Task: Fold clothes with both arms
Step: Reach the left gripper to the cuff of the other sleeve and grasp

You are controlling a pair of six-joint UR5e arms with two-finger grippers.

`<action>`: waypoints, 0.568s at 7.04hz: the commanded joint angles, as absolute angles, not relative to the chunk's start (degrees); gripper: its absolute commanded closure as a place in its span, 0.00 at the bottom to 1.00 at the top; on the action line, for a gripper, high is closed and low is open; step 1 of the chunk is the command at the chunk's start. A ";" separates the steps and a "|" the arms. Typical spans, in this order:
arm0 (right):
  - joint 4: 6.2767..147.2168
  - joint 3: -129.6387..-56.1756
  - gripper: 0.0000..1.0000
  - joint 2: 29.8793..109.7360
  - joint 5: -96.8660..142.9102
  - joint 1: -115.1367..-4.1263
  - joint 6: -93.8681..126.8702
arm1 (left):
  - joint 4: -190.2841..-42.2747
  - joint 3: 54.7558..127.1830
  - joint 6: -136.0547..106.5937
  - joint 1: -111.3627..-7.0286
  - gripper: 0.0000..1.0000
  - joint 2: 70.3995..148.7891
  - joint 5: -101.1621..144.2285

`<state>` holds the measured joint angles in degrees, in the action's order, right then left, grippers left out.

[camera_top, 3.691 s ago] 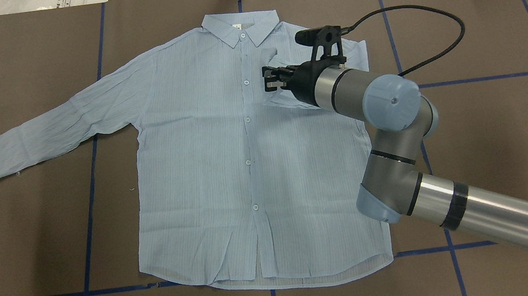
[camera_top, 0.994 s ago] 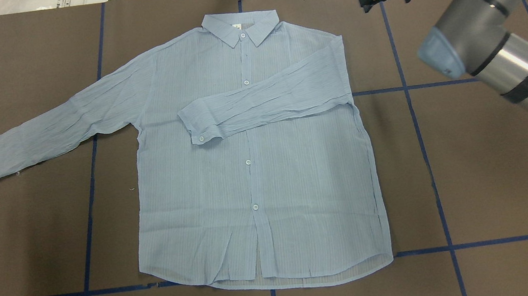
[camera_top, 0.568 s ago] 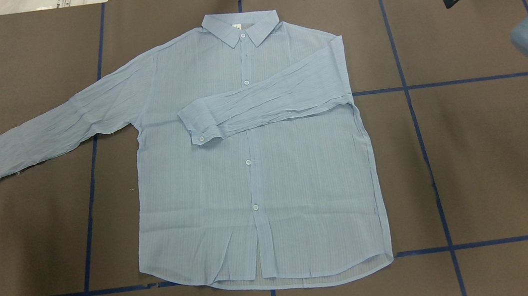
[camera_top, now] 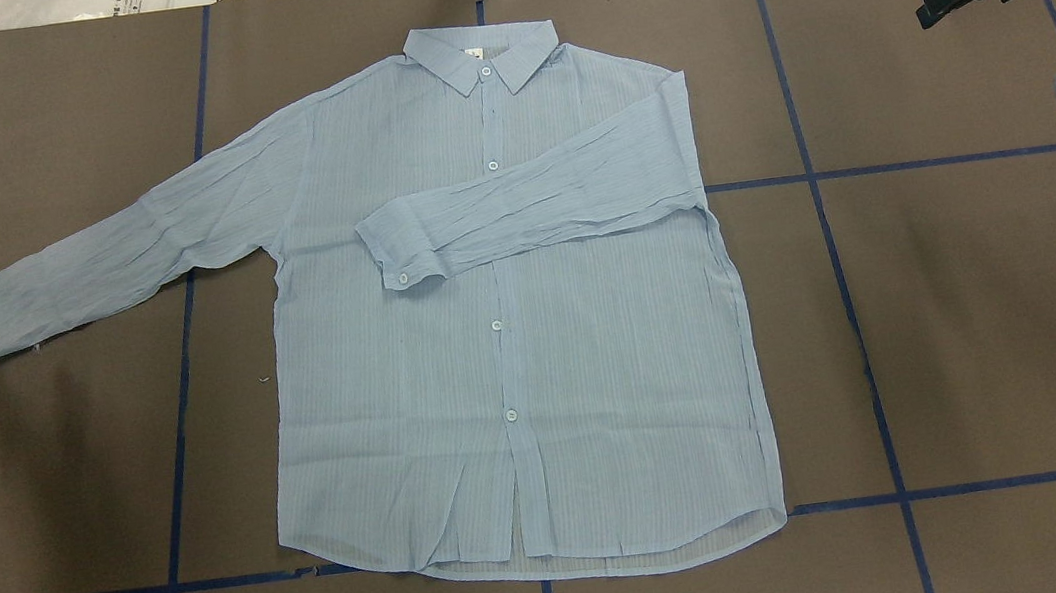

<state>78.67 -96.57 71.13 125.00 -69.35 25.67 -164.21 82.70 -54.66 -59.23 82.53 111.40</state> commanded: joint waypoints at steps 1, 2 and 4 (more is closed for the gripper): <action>77.79 -96.50 0.00 71.37 124.89 -69.35 25.84 | -164.27 80.43 -55.46 -55.29 0.25 83.58 108.02; 77.70 -96.50 0.00 71.63 124.89 -69.35 25.84 | -164.18 80.33 -55.28 -54.94 0.25 83.58 107.93; 77.70 -96.59 0.00 71.72 124.89 -69.35 25.75 | -164.09 79.63 -55.28 -53.18 0.25 83.58 107.06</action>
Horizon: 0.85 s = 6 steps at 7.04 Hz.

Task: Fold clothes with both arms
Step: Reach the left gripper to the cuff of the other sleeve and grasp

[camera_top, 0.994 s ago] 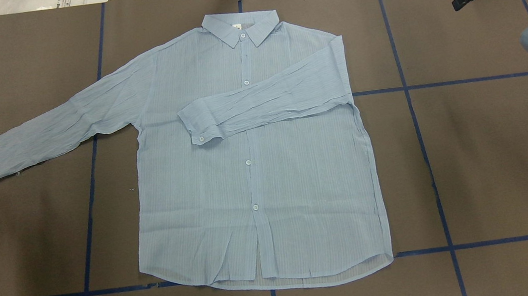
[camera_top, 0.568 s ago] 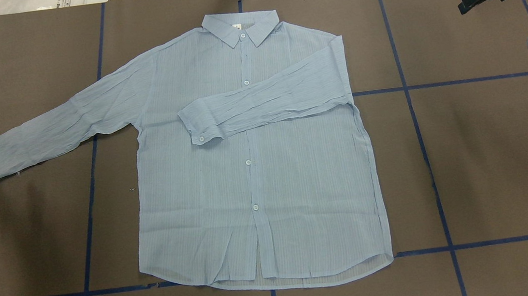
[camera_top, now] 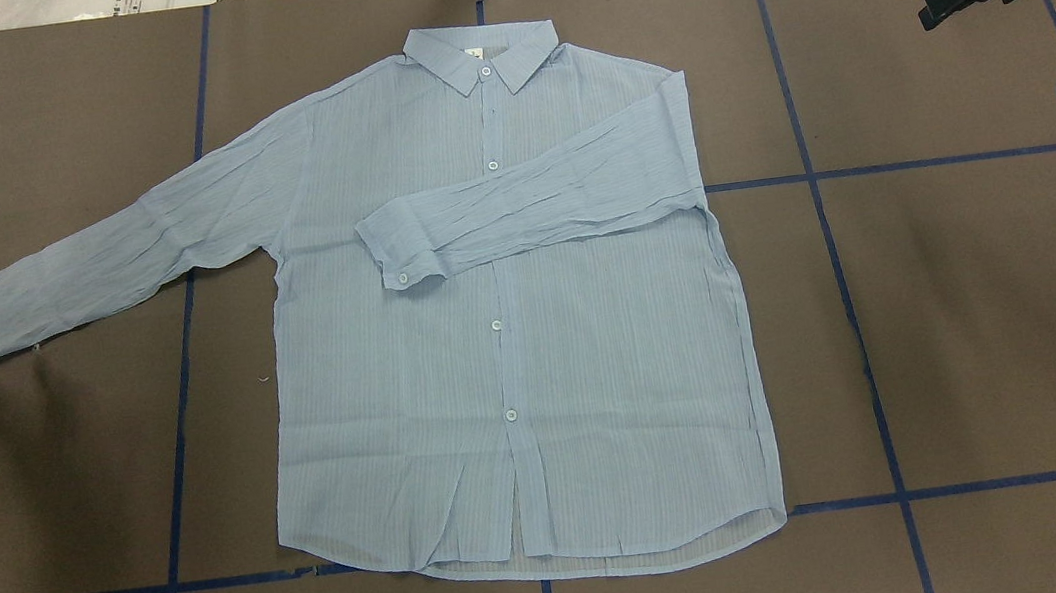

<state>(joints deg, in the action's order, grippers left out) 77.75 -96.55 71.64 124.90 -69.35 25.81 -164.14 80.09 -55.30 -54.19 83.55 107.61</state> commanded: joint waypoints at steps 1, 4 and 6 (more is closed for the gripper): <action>77.70 -96.50 0.00 71.98 124.81 -69.35 25.75 | -164.18 78.93 -55.28 -53.17 0.26 83.58 106.27; 77.70 -96.59 0.00 72.07 124.80 -69.35 25.75 | -164.18 78.40 -55.28 -52.82 0.36 83.58 105.47; 77.70 -96.59 0.00 72.07 124.80 -69.35 25.75 | -164.18 78.40 -54.93 -52.65 0.38 83.58 105.47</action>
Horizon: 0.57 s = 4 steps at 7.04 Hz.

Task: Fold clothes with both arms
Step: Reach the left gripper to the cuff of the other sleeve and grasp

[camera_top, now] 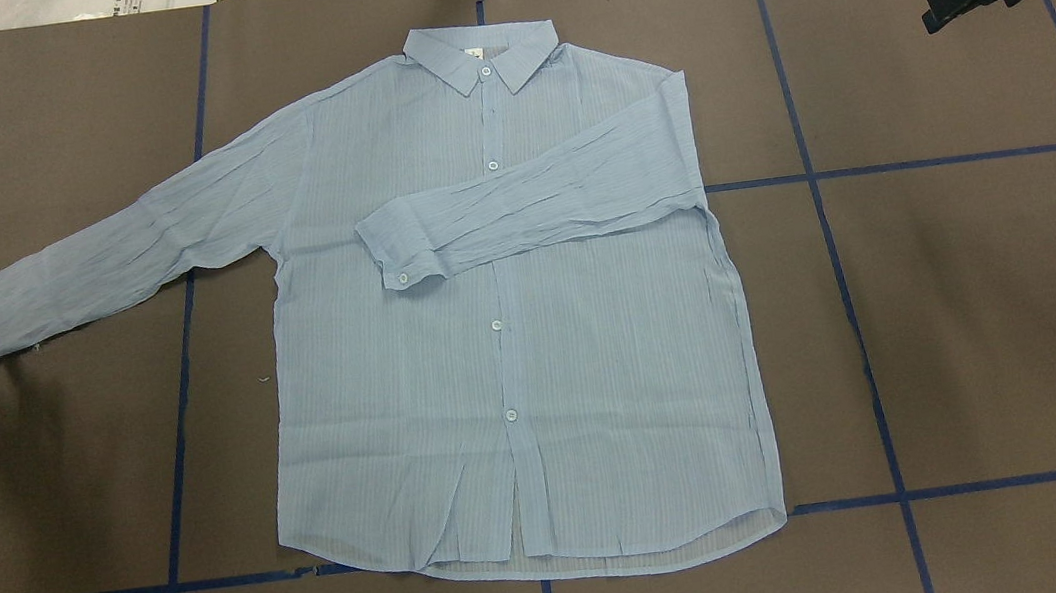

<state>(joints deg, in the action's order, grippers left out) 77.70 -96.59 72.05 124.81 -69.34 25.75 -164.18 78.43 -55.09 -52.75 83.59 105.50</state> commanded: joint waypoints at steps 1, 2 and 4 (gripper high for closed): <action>77.70 -96.59 0.00 72.07 124.80 -69.35 25.75 | -164.18 78.40 -54.93 -52.21 0.37 83.58 105.47; 77.70 -96.59 0.00 72.07 124.80 -69.35 25.75 | -164.18 78.40 -54.93 -51.69 0.38 83.58 105.47; 77.43 -96.59 0.00 72.16 124.80 -69.35 25.84 | -164.18 78.31 -54.93 -51.42 0.38 83.58 105.47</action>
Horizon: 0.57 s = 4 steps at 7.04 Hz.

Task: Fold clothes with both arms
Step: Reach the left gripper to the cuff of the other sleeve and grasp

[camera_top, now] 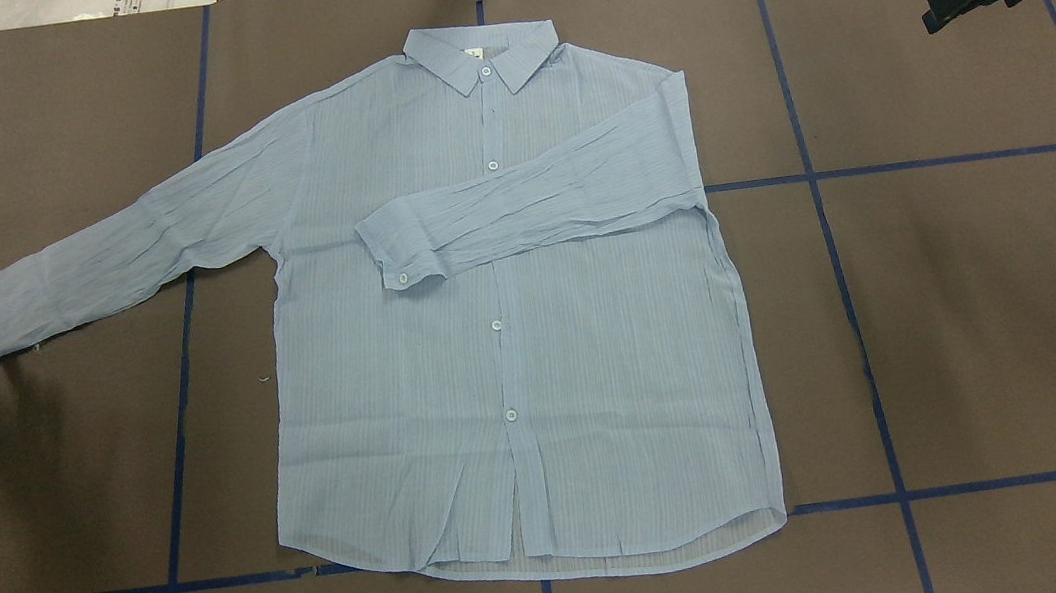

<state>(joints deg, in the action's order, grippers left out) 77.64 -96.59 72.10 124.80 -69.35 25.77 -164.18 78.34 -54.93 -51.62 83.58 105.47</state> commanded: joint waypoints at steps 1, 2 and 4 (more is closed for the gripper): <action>77.43 -96.68 0.00 72.16 124.80 -69.35 25.84 | -164.18 78.22 -54.93 -51.42 0.40 83.50 105.47; 77.43 -96.59 0.00 72.16 124.80 -69.35 25.84 | -164.27 78.22 -54.93 -51.42 0.49 83.41 105.47; 77.34 -96.77 0.00 72.16 124.80 -69.35 25.93 | -165.40 78.14 -54.93 -51.42 0.90 82.89 103.12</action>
<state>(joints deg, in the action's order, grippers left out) 77.38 -96.68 72.16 124.80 -69.35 25.86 -164.64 78.20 -54.97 -51.42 83.25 104.83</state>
